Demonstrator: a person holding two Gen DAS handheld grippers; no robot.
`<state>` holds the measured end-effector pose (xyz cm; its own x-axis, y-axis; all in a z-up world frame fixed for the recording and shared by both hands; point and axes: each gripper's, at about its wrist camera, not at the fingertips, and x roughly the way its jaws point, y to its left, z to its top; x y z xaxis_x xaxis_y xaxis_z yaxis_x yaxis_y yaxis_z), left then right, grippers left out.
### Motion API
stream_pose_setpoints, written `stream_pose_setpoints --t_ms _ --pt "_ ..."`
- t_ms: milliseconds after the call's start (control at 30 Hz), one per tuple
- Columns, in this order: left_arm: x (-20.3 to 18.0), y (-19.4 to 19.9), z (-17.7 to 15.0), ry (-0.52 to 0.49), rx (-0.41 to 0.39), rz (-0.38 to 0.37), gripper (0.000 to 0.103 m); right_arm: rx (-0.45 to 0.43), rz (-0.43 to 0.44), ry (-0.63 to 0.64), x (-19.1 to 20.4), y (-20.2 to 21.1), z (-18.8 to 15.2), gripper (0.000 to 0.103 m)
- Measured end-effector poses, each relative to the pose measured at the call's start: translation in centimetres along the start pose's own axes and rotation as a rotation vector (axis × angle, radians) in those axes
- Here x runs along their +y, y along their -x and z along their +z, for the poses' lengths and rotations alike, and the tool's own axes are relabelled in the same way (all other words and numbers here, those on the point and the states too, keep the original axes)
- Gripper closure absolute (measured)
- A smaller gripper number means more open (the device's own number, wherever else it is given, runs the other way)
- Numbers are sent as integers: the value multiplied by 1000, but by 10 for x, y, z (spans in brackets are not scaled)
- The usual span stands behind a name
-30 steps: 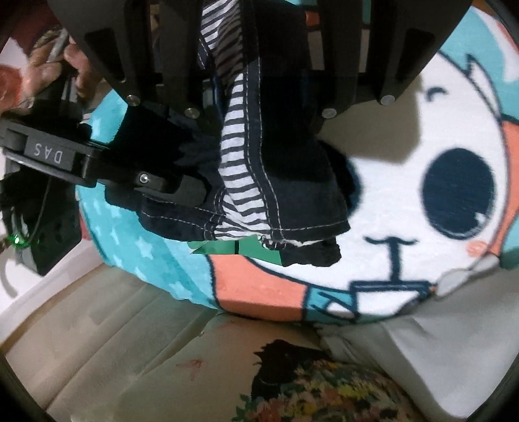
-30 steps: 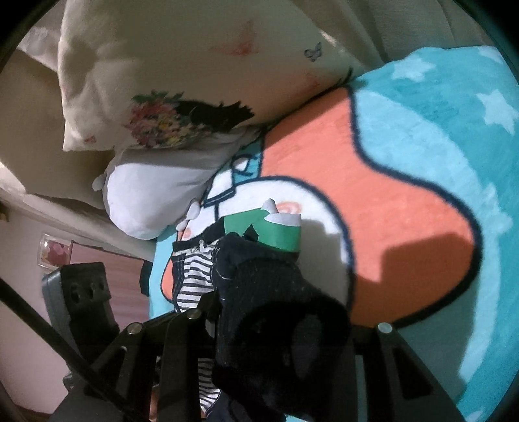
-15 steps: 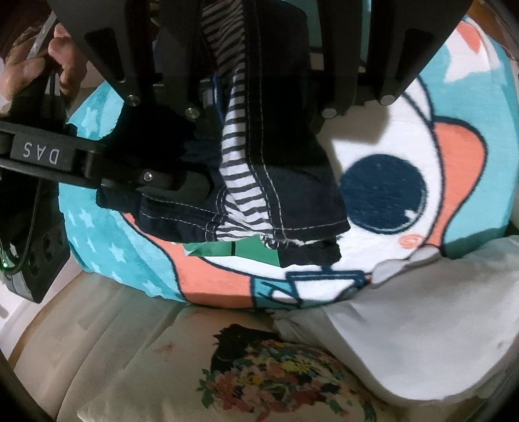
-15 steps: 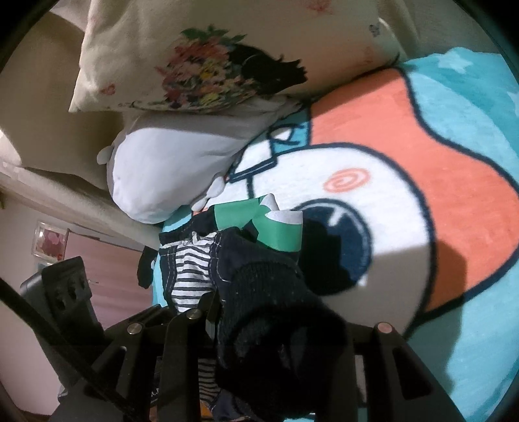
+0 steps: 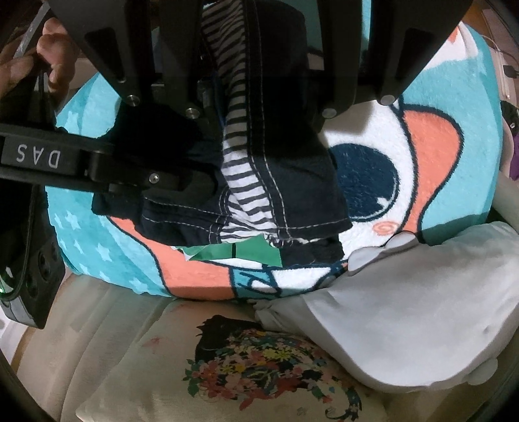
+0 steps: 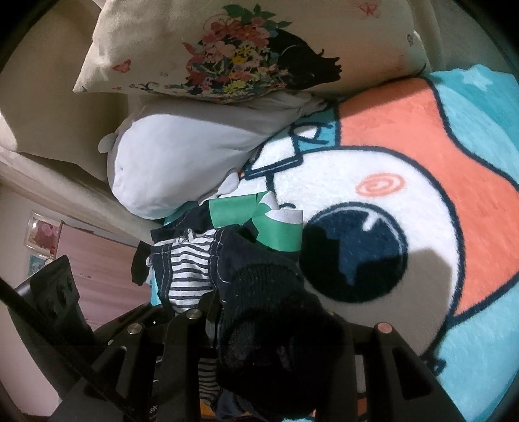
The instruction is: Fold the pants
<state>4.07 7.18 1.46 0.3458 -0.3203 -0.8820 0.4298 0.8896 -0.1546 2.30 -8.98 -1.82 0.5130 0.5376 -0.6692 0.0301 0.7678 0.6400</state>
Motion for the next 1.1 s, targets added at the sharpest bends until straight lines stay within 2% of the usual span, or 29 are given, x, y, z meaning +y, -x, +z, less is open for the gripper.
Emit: stream_pose_setpoints --t_ms 667,1100 --pt "-2 -34 27 39 40 -12 70 40 -41 10 -15 -19 31 68" --pt "-13 -51 43 65 60 -1 70 57 -37 10 -33 -19 51 68"
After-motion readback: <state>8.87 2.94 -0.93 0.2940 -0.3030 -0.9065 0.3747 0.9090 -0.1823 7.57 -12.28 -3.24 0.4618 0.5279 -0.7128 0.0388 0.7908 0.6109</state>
